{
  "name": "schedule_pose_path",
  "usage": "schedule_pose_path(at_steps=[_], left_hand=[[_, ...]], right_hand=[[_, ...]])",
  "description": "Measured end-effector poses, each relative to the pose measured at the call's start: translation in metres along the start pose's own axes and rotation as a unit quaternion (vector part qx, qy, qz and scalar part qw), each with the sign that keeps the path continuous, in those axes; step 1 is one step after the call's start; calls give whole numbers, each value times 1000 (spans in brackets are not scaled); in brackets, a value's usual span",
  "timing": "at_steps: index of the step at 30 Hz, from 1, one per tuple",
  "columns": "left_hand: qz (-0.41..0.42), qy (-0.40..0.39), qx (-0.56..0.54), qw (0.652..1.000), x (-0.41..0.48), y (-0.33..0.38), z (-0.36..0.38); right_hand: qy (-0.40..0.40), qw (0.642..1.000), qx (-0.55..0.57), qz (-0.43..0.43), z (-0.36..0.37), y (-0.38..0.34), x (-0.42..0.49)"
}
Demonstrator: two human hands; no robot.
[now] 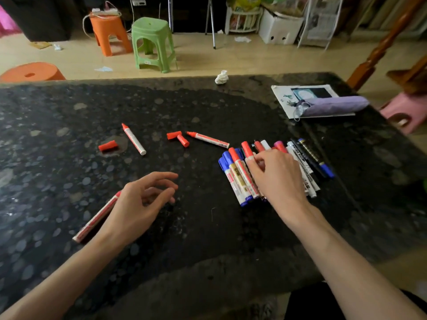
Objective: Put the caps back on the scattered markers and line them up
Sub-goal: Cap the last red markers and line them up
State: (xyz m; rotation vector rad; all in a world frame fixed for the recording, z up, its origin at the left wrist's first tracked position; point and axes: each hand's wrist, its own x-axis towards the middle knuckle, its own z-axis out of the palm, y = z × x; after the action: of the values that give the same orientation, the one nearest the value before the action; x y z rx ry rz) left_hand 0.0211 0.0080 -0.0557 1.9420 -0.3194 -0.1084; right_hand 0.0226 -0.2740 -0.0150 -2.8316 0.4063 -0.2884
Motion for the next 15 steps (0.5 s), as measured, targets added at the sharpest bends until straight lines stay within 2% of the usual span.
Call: schedule_pose_path(at_steps=[15], left_hand=[[-9,48,-9,999,2,4,-20]], right_hand=[[2,1000,-28,0,5,-19,5]])
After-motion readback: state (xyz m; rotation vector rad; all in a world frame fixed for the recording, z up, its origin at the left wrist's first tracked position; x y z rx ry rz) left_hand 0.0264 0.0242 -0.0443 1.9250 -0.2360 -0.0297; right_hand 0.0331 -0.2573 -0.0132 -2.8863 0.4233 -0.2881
